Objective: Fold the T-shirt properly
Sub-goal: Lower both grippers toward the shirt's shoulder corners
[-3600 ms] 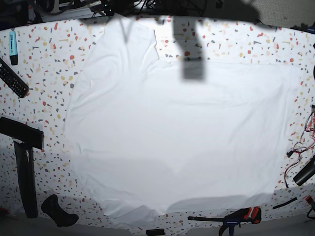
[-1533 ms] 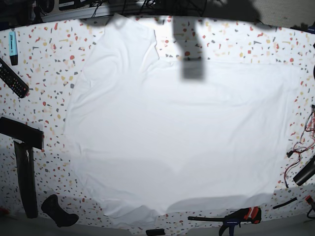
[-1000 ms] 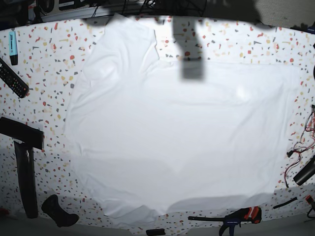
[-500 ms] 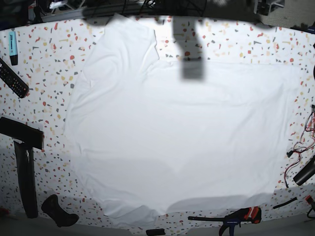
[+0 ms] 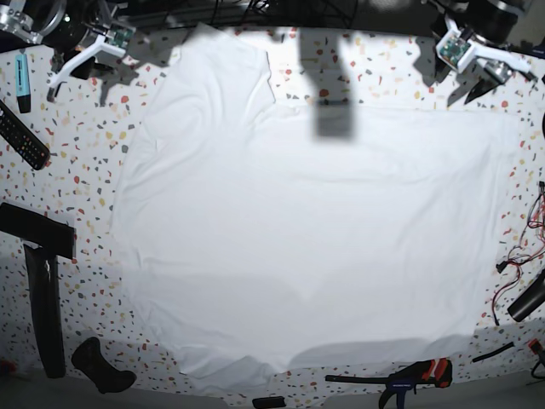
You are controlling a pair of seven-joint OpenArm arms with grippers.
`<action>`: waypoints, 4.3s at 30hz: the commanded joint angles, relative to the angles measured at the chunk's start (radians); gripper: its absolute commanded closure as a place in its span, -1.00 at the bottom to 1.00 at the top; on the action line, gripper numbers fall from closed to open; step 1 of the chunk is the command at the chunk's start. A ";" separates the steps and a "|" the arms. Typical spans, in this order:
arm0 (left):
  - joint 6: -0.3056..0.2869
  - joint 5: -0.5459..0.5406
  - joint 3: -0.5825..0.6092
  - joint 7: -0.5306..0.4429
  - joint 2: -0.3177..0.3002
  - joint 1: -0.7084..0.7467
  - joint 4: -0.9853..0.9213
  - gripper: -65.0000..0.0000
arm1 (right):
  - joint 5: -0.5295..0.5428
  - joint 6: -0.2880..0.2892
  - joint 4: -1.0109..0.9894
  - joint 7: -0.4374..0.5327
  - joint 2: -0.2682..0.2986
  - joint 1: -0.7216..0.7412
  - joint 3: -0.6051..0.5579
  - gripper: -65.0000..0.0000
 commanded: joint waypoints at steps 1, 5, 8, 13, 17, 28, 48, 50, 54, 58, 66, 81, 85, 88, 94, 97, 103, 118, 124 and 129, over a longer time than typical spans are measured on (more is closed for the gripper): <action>-0.016 0.021 -0.002 -0.052 -0.033 -0.008 -0.003 0.10 | -0.019 -0.007 0.031 0.000 0.022 -0.002 0.007 0.27; -0.071 0.098 -0.002 -0.100 -0.114 -0.088 -0.101 0.10 | -0.018 -0.007 0.068 -0.086 0.039 -0.002 0.008 0.27; -0.071 0.150 -0.002 -0.100 -0.168 -0.150 -0.211 0.10 | -0.018 -0.007 0.068 -0.110 0.039 -0.002 0.008 0.27; -0.071 0.233 -0.002 -0.174 -0.264 -0.245 -0.404 0.10 | -0.018 -0.007 0.068 -0.111 0.034 -0.002 0.008 0.27; -0.065 0.249 -0.002 -0.297 -0.308 -0.294 -0.513 0.10 | -0.018 -0.042 0.068 -0.114 0.034 -0.002 0.008 0.27; -0.076 0.255 0.000 -0.396 -0.313 -0.359 -0.648 0.10 | -0.018 -0.138 0.068 -0.131 -0.040 0.009 0.008 0.27; -0.202 0.158 0.000 -0.442 -0.372 -0.371 -0.640 0.10 | -0.011 -0.139 0.068 -0.131 -0.116 0.009 0.008 0.27; -0.200 0.157 0.000 -0.440 -0.372 -0.374 -0.652 0.10 | -0.011 -0.139 0.068 -0.131 -0.116 0.009 0.008 0.27; -0.198 0.157 0.000 -0.441 -0.369 -0.374 -0.684 0.10 | -0.011 -0.139 0.068 -0.131 -0.116 0.009 0.008 0.27; -0.164 0.157 0.000 -0.441 -0.369 -0.375 -0.724 0.10 | -0.011 -0.139 0.068 -0.131 -0.116 0.009 0.008 0.27; -0.106 0.158 0.000 -0.436 -0.340 -0.384 -0.771 0.10 | -0.011 -0.142 0.068 -0.131 -0.116 0.009 0.008 0.27; -0.100 0.164 0.000 -0.354 -0.290 -0.457 -0.787 0.78 | 0.099 -0.141 0.068 -0.127 -0.115 0.009 0.008 0.27; -0.100 0.161 0.000 -0.357 -0.290 -0.454 -0.787 1.00 | 0.202 -0.137 0.068 -0.120 -0.116 0.016 0.008 0.27; -0.100 0.161 0.000 -0.371 -0.293 -0.454 -0.783 1.00 | 0.230 -0.137 0.068 -0.120 -0.115 0.045 0.007 0.27; -0.100 0.161 0.000 -0.425 -0.294 -0.454 -0.783 1.00 | 0.230 -0.137 0.068 -0.120 -0.115 0.106 0.007 0.27; -0.100 0.161 0.000 -0.412 -0.294 -0.454 -0.783 0.90 | 0.230 -0.136 0.068 -0.118 -0.116 0.106 0.007 0.27; -0.100 0.161 0.000 -0.398 -0.294 -0.451 -0.784 0.37 | 0.230 -0.136 0.068 -0.118 -0.115 0.106 0.007 0.27; -0.048 0.161 0.000 -0.395 -0.252 -0.451 -0.785 0.80 | 0.422 -0.129 0.068 -0.138 -0.115 0.106 -0.003 0.27; -0.097 0.161 0.000 -0.394 -0.209 -0.451 -0.785 1.00 | 0.394 -0.008 0.068 -0.175 -0.115 0.106 -0.121 0.27; -0.104 0.161 0.000 -0.394 -0.203 -0.451 -0.785 1.00 | 0.062 -0.007 0.068 -0.172 -0.115 0.106 -0.332 0.00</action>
